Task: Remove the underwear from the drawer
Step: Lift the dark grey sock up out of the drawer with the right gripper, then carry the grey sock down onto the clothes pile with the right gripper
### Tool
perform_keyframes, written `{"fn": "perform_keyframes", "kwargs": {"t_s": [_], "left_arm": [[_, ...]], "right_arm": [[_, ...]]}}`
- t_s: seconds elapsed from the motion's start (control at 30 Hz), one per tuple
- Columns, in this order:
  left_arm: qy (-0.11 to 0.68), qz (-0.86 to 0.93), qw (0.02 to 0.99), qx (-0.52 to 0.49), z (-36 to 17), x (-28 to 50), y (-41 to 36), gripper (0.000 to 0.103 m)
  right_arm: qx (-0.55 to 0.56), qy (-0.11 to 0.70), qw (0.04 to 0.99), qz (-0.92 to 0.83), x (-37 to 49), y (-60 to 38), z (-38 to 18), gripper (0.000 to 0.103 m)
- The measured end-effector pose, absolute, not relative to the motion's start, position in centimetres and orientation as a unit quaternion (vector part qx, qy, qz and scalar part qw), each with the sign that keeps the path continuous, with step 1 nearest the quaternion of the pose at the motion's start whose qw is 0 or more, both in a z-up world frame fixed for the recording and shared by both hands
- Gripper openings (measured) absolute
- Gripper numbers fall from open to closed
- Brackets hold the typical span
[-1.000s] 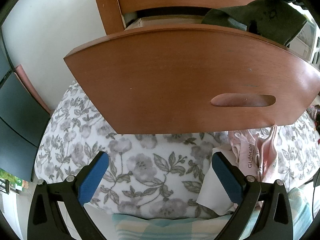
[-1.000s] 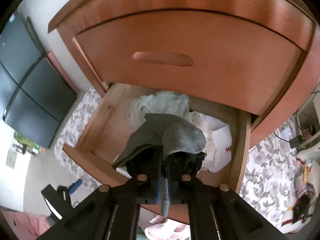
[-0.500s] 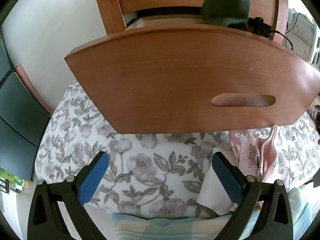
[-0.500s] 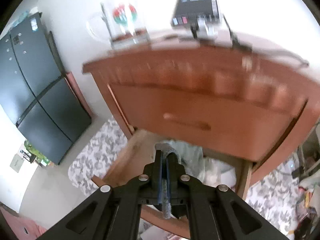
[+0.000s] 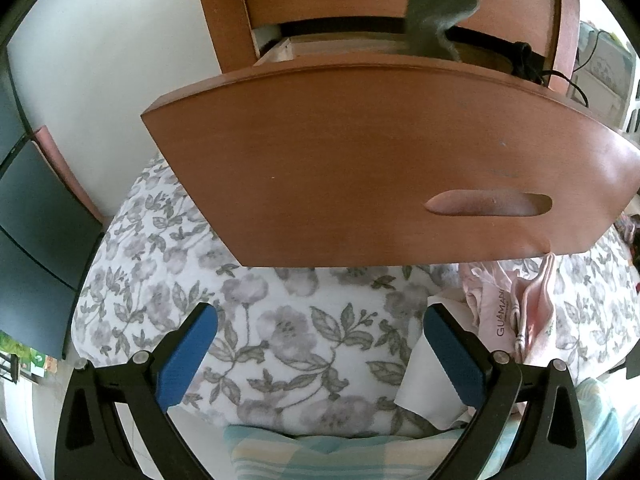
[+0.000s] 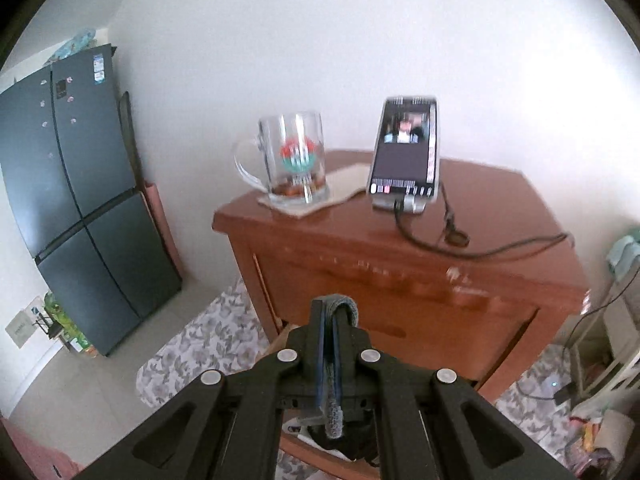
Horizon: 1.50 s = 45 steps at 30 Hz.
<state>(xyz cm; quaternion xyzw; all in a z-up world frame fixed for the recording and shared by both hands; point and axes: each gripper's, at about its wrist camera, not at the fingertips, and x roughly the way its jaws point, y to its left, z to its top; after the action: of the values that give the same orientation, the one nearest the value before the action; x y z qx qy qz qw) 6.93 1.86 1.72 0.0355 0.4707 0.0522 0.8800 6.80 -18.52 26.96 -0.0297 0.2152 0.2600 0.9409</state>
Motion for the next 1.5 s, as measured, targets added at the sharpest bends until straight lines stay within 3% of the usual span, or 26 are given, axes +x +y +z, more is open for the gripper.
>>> {"fn": "perform_keyframes", "kwargs": {"t_s": [0.77, 1.13, 1.5], "left_arm": [[0.446, 0.076, 0.89, 0.05, 2.9, 5.7, 1.4, 0.102], [0.436, 0.089, 0.894, 0.055, 3.2, 5.2, 1.2, 0.102], [0.435, 0.092, 0.894, 0.045, 3.3, 5.0, 1.6, 0.102]], "right_arm": [[-0.067, 0.06, 0.964, 0.252, -9.0, -21.0, 36.5, 0.003], [-0.117, 0.138, 0.943, 0.28, -11.1, -18.4, 30.7, 0.003], [-0.111, 0.246, 0.923, 0.275, -6.0, -17.4, 22.4, 0.003]]}}
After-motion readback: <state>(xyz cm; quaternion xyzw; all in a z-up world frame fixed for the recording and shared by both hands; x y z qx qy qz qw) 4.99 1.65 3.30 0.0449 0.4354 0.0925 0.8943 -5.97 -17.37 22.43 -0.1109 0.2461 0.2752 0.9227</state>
